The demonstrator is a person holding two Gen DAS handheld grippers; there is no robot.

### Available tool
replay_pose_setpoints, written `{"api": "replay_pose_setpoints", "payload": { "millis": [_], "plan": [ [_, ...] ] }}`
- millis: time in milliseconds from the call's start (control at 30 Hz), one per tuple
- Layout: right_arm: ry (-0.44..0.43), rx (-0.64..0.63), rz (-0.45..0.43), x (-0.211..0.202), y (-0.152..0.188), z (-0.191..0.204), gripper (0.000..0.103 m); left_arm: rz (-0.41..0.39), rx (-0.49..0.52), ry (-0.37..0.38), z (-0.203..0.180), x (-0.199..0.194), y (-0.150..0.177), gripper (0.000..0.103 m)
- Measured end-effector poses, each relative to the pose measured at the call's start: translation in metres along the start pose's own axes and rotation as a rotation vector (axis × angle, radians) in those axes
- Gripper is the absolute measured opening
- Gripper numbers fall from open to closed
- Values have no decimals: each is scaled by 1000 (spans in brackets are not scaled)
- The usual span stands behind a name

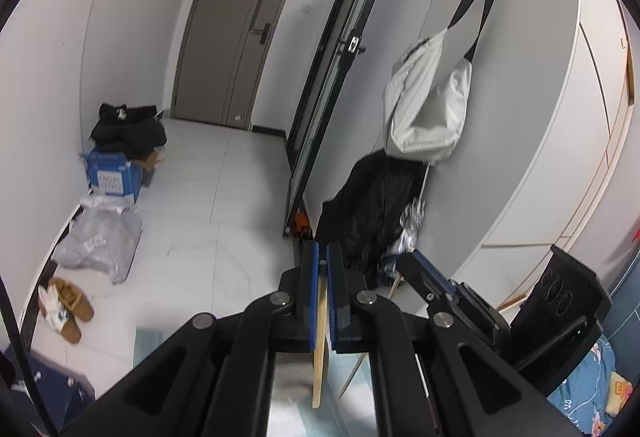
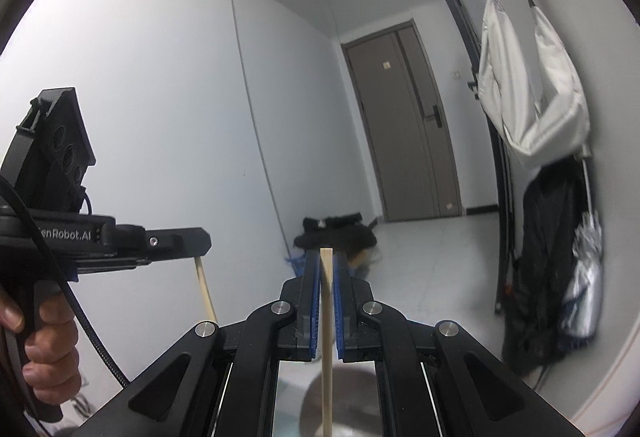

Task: Organize utensils
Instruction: 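Carry both held chopsticks up over the white utensil holder, then lower the chopsticks into the holder and open both grippers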

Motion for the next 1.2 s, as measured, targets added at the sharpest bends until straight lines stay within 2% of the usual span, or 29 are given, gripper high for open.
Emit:
{"api": "replay_pose_setpoints", "payload": {
  "millis": [200, 533, 767, 933, 1033, 1200],
  "plan": [
    [22, -35, -54, 39, -9, -13, 5, -24, 25, -11, 13, 23, -11, 1],
    [15, -28, -58, 78, 12, -31, 5, 1, 8, 2, 35, 59, -14, 1],
    [-19, -22, -32, 84, 33, -36, 5, 29, 21, 30, 37, 72, -1, 1],
    [-32, -61, -24, 79, 42, -34, 5, 38, 78, 14, 30, 76, 4, 1],
    [-49, -79, -6, 76, 49, -33, 5, 69, 98, 17, 30, 79, 10, 1],
    [-83, -92, 31, 74, 59, -33, 5, 110, 91, -7, 35, 82, 22, 1]
  ]
}}
Point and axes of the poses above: each gripper's, at about its wrist camera, not at the fingertips, and x roughly the way its jaws point, z to its left, y to its underside, the point moved 2 cm from there along x, roughly the way its jaws point, and after that the axes turned 7 degrees about -x, right-handed, at the moved point
